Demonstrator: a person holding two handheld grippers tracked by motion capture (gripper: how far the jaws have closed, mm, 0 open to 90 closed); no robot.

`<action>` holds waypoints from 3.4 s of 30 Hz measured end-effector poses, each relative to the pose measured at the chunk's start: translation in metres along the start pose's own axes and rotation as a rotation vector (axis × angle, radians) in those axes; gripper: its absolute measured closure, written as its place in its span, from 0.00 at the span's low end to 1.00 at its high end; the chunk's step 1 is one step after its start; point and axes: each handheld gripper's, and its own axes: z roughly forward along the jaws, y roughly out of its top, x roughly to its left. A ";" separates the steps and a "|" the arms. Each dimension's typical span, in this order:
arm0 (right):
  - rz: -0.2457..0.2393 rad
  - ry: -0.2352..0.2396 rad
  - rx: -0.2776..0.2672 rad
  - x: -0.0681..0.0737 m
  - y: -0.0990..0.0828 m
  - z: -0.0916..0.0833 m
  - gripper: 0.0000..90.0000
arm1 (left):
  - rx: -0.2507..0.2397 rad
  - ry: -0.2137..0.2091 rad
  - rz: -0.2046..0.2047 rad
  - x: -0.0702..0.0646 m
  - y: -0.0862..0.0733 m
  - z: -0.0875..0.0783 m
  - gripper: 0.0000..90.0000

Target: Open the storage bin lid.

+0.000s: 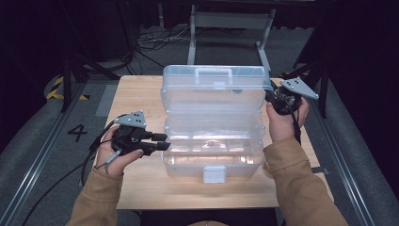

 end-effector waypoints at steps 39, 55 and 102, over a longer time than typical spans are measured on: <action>0.044 0.050 0.059 -0.012 0.011 0.025 0.89 | 0.145 -0.071 0.116 -0.020 -0.011 0.053 0.69; 0.053 0.060 0.062 -0.014 0.012 0.028 0.89 | 0.276 -0.095 0.103 -0.015 -0.022 0.085 0.70; 0.113 0.020 0.075 -0.016 0.014 0.061 0.91 | 0.313 -0.094 0.046 -0.008 -0.034 0.097 0.85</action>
